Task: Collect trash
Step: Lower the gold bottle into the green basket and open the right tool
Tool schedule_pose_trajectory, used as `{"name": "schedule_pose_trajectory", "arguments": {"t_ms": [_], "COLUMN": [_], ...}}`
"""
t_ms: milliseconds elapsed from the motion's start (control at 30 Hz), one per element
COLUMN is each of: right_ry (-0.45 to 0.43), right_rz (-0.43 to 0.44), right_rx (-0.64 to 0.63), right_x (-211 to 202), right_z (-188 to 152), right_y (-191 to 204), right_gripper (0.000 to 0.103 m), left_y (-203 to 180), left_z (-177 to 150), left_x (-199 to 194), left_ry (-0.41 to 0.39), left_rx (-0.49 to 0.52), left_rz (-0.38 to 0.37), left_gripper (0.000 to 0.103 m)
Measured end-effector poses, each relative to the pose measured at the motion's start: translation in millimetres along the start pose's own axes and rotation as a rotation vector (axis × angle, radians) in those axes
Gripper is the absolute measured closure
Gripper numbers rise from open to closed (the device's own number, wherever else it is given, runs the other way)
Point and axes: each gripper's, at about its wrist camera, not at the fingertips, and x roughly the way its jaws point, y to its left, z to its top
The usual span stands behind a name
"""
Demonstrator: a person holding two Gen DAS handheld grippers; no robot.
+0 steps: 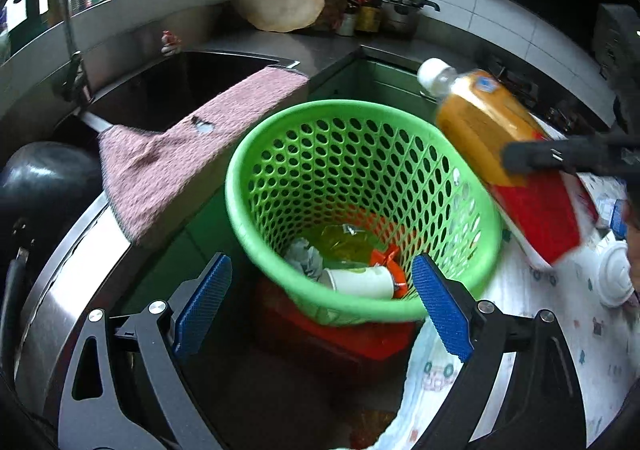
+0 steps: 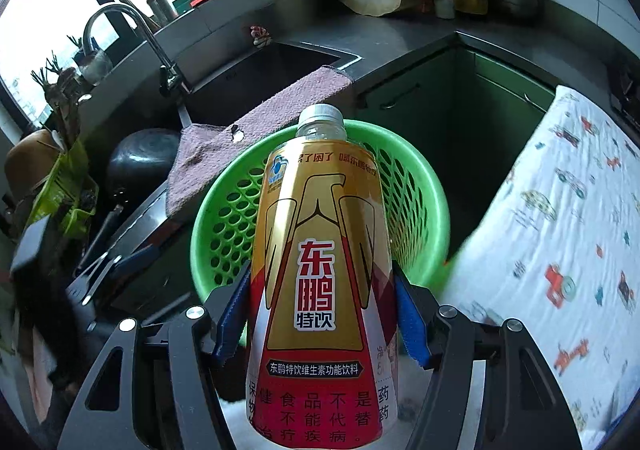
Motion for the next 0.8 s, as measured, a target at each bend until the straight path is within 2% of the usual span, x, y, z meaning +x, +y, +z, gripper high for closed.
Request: {"name": "schedule_pose_trajectory", "arguments": {"t_ms": [167, 433, 567, 800], "right_ry": [-0.005, -0.026, -0.039, -0.051], "right_rz": [-0.050, -0.063, -0.060, -0.069], "right_rx": [-0.038, -0.040, -0.042, -0.042], "right_x": [24.2, 43.3, 34.8, -1.0], "right_z": [13.2, 25.3, 20.2, -2.4], "right_y": [10.2, 12.3, 11.3, 4.5], "right_gripper": [0.041, 0.038, 0.034, 0.034], "left_y": [4.4, 9.0, 7.9, 2.0], "left_z": [-10.4, -19.9, -22.0, -21.8], "left_x": [-6.5, -5.7, -4.4, -7.6], "left_ry": [0.000, 0.016, 0.020, 0.016], "left_rx": [-0.014, -0.026, -0.027, -0.031], "left_rz": [0.008, 0.009, 0.006, -0.019], "left_gripper": [0.012, 0.012, 0.012, 0.012]}}
